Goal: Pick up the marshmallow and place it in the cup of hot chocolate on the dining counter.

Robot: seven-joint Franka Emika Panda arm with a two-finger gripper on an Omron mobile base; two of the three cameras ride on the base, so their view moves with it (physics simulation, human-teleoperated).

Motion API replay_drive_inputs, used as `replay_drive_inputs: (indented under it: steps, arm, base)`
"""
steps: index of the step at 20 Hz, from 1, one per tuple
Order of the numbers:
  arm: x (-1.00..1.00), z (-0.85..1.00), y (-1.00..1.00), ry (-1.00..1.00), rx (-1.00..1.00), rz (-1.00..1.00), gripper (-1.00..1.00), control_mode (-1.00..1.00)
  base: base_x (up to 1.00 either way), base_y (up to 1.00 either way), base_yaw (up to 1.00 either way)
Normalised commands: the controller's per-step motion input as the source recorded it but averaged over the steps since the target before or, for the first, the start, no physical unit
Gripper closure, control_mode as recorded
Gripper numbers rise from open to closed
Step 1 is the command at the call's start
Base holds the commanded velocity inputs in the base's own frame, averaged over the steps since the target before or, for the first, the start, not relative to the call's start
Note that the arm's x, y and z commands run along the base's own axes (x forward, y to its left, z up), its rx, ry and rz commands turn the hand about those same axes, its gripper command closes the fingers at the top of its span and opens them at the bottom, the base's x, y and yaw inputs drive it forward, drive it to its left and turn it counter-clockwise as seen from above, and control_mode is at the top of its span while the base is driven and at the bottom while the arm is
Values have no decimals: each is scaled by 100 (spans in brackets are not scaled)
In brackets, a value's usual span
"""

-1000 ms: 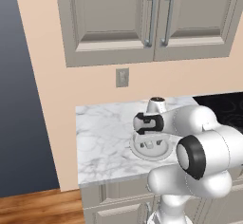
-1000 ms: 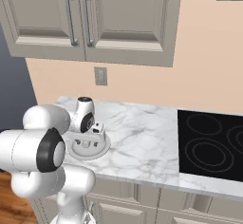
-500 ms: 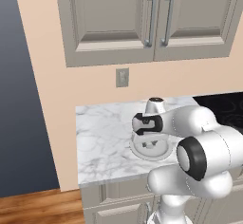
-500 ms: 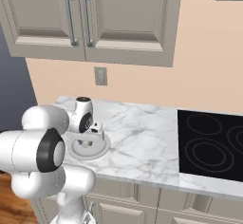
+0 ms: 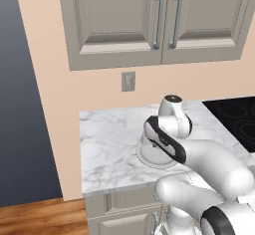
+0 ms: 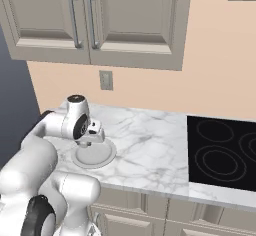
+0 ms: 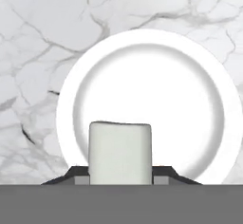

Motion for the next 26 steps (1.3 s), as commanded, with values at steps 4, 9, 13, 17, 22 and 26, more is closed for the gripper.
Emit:
replay_drive_inputs:
  steps: [4,9,13,17,22,26]
  arm:
    - [-57,69,0,-19,19,18,100,-100]
    - [-27,67,-5,-14,35,38,100,-100]
    - [-12,75,-1,-37,20,42,100,-100]
    - [-14,64,-1,-40,19,36,100,-100]
    - [-7,32,-6,-35,29,40,100,-100]
    - [0,17,0,-33,29,38,100,-100]
  base:
    - [0,0,0]
    - [0,0,0]
    - [0,0,0]
    - [0,0,0]
    - [0,0,0]
    - [0,0,0]
